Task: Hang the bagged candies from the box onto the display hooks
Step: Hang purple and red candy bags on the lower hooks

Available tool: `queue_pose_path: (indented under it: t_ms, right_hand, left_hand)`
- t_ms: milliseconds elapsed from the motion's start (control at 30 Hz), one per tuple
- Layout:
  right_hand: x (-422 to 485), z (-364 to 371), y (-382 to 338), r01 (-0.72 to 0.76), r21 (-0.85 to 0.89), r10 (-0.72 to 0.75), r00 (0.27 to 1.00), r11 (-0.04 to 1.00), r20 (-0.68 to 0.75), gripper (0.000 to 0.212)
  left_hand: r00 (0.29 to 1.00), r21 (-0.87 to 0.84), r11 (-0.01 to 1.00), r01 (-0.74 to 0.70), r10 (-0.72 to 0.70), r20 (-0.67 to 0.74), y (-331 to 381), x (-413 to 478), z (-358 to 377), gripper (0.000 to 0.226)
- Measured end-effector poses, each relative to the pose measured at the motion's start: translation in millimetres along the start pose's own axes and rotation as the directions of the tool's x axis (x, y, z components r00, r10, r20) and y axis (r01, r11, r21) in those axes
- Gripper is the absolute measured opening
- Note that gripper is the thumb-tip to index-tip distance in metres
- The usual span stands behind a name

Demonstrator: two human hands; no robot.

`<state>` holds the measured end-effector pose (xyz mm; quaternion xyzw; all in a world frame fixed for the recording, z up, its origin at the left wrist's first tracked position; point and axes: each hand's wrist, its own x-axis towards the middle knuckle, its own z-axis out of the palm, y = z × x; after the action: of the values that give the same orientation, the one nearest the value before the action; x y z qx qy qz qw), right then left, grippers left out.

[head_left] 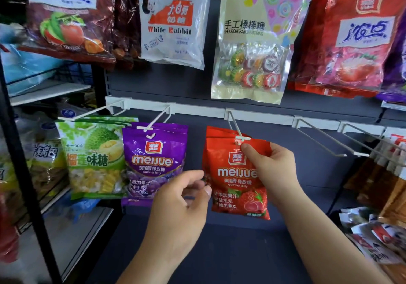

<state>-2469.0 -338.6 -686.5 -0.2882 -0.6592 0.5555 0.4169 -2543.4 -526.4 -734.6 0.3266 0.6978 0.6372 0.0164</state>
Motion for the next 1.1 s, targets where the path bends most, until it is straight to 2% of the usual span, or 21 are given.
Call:
queue_pose_path:
  t_ms: [133,200,233,267,300,367,400,433,467,533,767,833,867,900,967,1067,1100]
  right_hand:
    - [5.7,-0.6,9.0,0.000,-0.046,-0.005,0.996,0.999,-0.093,0.031]
    - [5.0,-1.3,15.2,0.042,-0.209,-0.084,0.976,0.977,-0.198,0.046]
    - [2.1,-1.9,18.7,0.082,-0.333,-0.174,0.950,0.939,-0.258,0.050]
    - [-2.4,-2.5,23.2,0.155,-0.467,-0.311,0.909,0.871,-0.278,0.051]
    - [-7.7,-3.0,29.0,0.264,-0.590,-0.475,0.848,0.763,-0.235,0.048]
    - [-17.1,-0.3,44.1,0.500,-0.721,-0.708,0.706,0.480,0.018,0.040]
    - [-20.3,2.5,52.9,0.578,-0.733,-0.735,0.659,0.359,0.159,0.039]
    - [-21.7,5.3,63.3,0.625,-0.730,-0.719,0.638,0.275,0.275,0.041]
    - [-22.2,7.9,71.9,0.651,-0.722,-0.682,0.640,0.236,0.354,0.045]
    - [-22.8,9.8,83.3,0.668,-0.707,-0.613,0.665,0.233,0.426,0.051]
    - [-51.6,9.5,78.4,0.642,-0.689,-0.471,0.748,0.337,0.467,0.059]
    - [-75.9,10.8,73.1,0.612,-0.658,-0.341,0.791,0.438,0.508,0.062]
    - [-90.2,11.0,70.5,0.572,-0.638,-0.215,0.807,0.515,0.550,0.064]
    - [-106.1,11.1,69.1,0.526,-0.627,-0.077,0.797,0.574,0.599,0.068]
    - [-138.5,14.0,76.4,0.489,-0.642,0.150,0.715,0.590,0.682,0.077]
    - [-186.5,20.9,108.6,0.498,-0.660,0.325,0.601,0.562,0.730,0.081]
    - [-202.9,19.8,121.4,0.470,-0.672,0.383,0.572,0.572,0.725,0.077]
  left_hand:
    - [1.000,0.030,0.999,0.011,-0.012,0.022,-5.6,1.3,2.2,0.027]
    - [0.999,0.057,0.998,0.025,-0.027,0.036,-10.3,2.4,1.9,0.029]
    - [0.999,0.071,0.997,0.028,-0.031,0.041,-12.7,3.1,1.2,0.029]
    - [0.998,0.086,0.996,0.030,-0.034,0.044,-15.6,3.5,0.3,0.030]
    - [0.998,0.102,0.994,0.029,-0.034,0.046,-18.8,4.0,-0.2,0.031]
    - [0.998,0.140,0.990,0.025,-0.032,0.051,-26.5,4.0,-2.0,0.032]
    - [0.998,0.158,0.987,0.023,-0.033,0.057,-30.4,3.2,-3.3,0.034]
    - [0.997,0.178,0.984,0.023,-0.035,0.064,-34.7,1.5,-4.5,0.036]
    - [0.997,0.198,0.980,0.020,-0.035,0.072,-39.1,-0.8,-6.0,0.038]
    - [0.994,0.229,0.973,0.022,-0.045,0.096,-47.4,-7.8,-10.9,0.042]
    - [0.984,0.365,0.931,-0.010,-0.056,0.168,-61.2,-45.2,-50.3,0.048]
    - [0.980,0.386,0.922,0.009,-0.085,0.180,-66.2,-59.2,-65.3,0.048]
    - [0.977,0.407,0.913,0.013,-0.098,0.190,-70.5,-66.7,-73.2,0.049]
    - [0.972,0.437,0.899,0.024,-0.123,0.201,-72.8,-76.4,-80.7,0.049]
    - [0.960,0.480,0.873,0.082,-0.198,0.196,-81.6,-102.0,-95.2,0.050]
    - [0.938,0.433,0.874,0.221,-0.312,0.152,-99.2,-157.3,-108.1,0.045]
    - [0.909,0.449,0.855,0.258,-0.373,0.188,-104.6,-177.5,-110.2,0.037]
